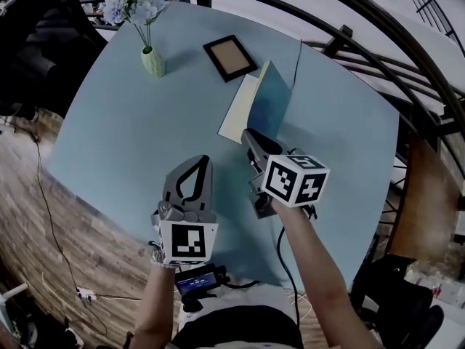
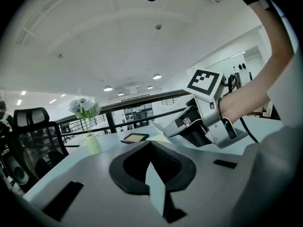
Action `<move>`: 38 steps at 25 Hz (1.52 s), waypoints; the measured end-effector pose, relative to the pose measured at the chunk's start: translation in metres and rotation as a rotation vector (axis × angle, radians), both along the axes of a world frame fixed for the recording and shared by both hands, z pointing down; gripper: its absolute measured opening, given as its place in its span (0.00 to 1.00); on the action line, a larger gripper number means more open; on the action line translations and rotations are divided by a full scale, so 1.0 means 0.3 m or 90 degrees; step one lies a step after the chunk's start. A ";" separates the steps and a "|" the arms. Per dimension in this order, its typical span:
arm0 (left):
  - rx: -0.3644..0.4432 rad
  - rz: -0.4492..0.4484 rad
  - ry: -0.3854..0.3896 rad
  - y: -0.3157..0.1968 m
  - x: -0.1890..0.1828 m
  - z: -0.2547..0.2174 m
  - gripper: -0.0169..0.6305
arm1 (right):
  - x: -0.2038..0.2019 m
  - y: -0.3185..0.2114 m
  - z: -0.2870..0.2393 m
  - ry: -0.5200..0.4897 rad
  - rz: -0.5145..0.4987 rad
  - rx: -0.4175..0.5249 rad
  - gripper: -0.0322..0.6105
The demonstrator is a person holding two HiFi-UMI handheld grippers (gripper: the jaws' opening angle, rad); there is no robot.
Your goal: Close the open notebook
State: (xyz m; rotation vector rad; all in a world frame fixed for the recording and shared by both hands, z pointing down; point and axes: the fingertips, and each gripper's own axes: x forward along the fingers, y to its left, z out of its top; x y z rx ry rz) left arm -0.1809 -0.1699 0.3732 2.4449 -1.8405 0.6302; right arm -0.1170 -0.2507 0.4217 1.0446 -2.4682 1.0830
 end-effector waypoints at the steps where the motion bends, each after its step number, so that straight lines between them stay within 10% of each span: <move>1: 0.002 -0.004 0.000 0.004 -0.013 -0.001 0.05 | -0.018 -0.002 0.015 0.007 -0.006 -0.003 0.12; 17: -0.005 -0.047 0.011 0.036 -0.142 0.025 0.05 | -0.166 -0.028 0.291 0.133 -0.052 -0.087 0.12; 27: 0.002 -0.059 0.018 0.037 -0.151 -0.006 0.05 | -0.172 -0.021 0.257 0.060 -0.020 -0.096 0.20; 38: 0.036 -0.026 0.042 0.060 -0.025 -0.172 0.05 | 0.070 0.053 -0.110 0.066 0.012 0.148 0.12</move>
